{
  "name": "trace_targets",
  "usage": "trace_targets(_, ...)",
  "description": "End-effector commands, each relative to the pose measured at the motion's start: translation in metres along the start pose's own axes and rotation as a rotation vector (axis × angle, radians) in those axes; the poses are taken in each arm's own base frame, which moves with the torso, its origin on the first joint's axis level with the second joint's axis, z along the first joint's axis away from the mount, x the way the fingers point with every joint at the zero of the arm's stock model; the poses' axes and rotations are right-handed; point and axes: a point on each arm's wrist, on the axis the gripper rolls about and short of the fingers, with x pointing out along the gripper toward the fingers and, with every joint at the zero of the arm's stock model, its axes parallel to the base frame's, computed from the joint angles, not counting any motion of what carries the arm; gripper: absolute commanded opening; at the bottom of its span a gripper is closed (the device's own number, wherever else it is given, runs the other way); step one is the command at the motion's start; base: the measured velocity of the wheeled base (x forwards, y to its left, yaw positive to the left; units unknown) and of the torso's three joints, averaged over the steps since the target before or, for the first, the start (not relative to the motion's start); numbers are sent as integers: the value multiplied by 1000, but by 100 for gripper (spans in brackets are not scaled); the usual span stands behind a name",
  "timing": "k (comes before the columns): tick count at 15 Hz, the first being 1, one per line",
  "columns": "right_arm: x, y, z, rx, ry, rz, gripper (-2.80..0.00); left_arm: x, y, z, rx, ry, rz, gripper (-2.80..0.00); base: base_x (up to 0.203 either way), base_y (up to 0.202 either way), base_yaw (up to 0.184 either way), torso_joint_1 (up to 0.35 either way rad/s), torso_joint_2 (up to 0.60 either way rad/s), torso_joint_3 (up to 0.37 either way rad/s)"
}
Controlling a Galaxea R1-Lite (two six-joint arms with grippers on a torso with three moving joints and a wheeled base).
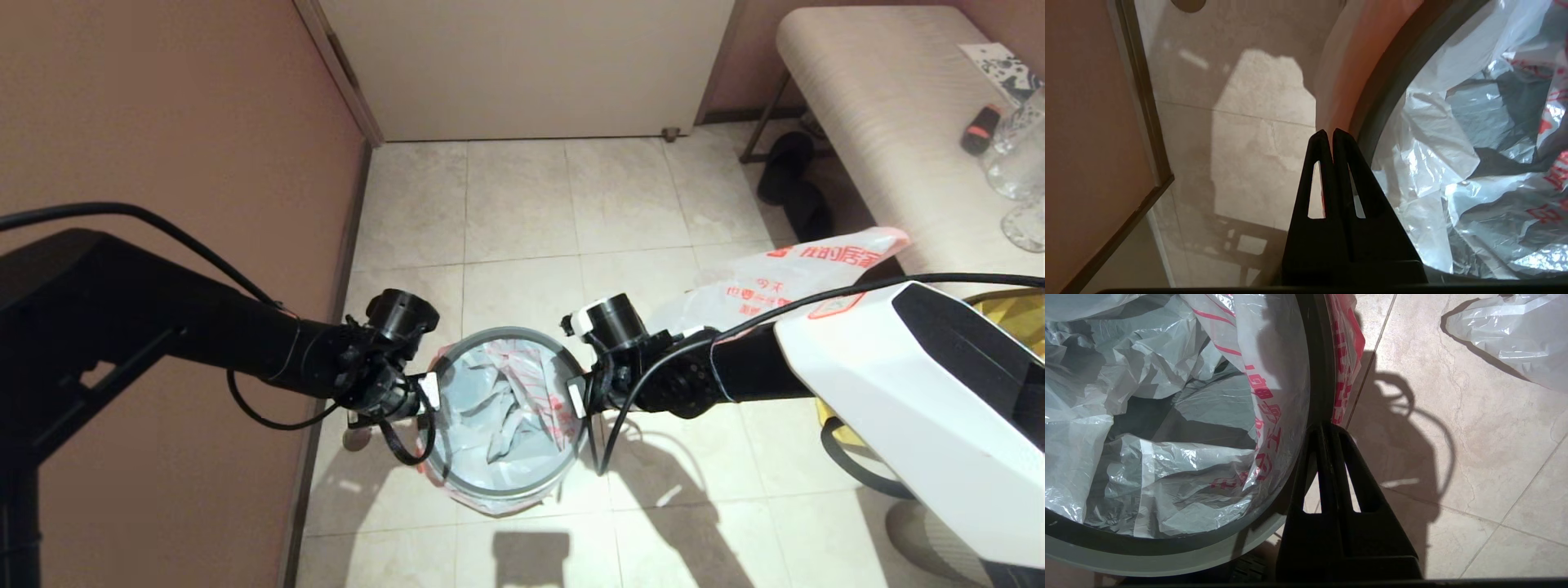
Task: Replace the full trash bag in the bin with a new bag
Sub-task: Place the trash can ring on the trash can
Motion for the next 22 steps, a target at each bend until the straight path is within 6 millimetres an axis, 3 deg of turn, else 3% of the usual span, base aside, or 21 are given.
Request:
trace_targets(1,4,0,-4,-3,14,-2,-280,-3,1,2,-9,-13,-2,-280,0,0,0,0,0,0)
trace_targets(3,5,0,-5,-3,15,-2,-280,-11,1,5,-15,-32,-16,-280,0,0,0,0,0,0)
trace_targets(14,8,1,-5,-2,11,2,-280,-6,-2,2,-6,3,-60,-280,0,0,0,0,0,0)
trace_targets(22,17,0,-11,-2,25,-4,-280,19,-3,-9,10,59,-21,-280,0,0,0,0,0,0)
